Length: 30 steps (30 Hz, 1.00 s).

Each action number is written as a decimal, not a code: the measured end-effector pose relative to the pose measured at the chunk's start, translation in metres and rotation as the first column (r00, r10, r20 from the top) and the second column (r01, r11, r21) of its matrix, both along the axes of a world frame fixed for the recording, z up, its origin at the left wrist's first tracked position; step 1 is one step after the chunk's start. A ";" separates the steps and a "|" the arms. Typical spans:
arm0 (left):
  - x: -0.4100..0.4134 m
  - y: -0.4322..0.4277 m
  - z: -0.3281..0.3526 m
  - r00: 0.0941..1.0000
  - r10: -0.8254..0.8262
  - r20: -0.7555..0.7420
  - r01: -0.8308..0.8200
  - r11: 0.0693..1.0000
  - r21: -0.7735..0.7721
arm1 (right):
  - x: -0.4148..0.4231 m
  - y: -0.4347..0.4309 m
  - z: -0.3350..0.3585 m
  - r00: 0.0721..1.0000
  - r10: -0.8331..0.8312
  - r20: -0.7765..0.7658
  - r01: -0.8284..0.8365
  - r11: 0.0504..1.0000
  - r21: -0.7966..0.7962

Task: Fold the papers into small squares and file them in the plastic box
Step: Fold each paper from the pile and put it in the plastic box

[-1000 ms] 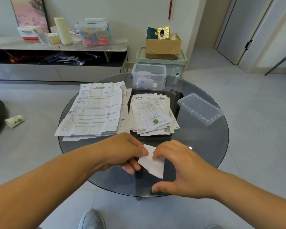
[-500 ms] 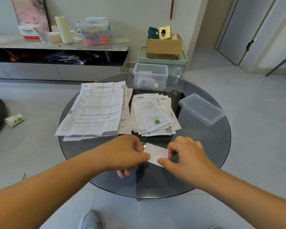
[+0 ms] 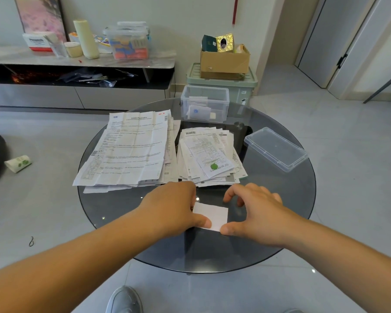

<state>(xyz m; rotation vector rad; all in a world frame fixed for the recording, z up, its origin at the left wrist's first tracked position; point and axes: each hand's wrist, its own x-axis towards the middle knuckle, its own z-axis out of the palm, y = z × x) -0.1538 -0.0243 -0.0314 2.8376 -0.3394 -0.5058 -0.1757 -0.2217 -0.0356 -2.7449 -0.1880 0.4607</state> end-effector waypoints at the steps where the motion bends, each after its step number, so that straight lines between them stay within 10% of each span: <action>1: -0.001 0.001 0.000 1.000 -0.007 0.025 0.008 1.000 -0.030 | 0.000 0.000 0.000 1.000 0.004 0.000 -0.004 1.000 0.002; 14: 0.000 -0.002 0.002 0.991 -0.126 -0.050 0.118 0.983 -0.139 | 0.002 0.004 -0.006 0.986 0.169 0.005 -0.168 0.975 0.145; 30: 0.107 0.017 0.065 0.913 -0.059 0.404 0.175 0.950 -0.258 | 0.109 -0.011 0.068 0.899 -0.163 0.406 -0.056 0.877 0.477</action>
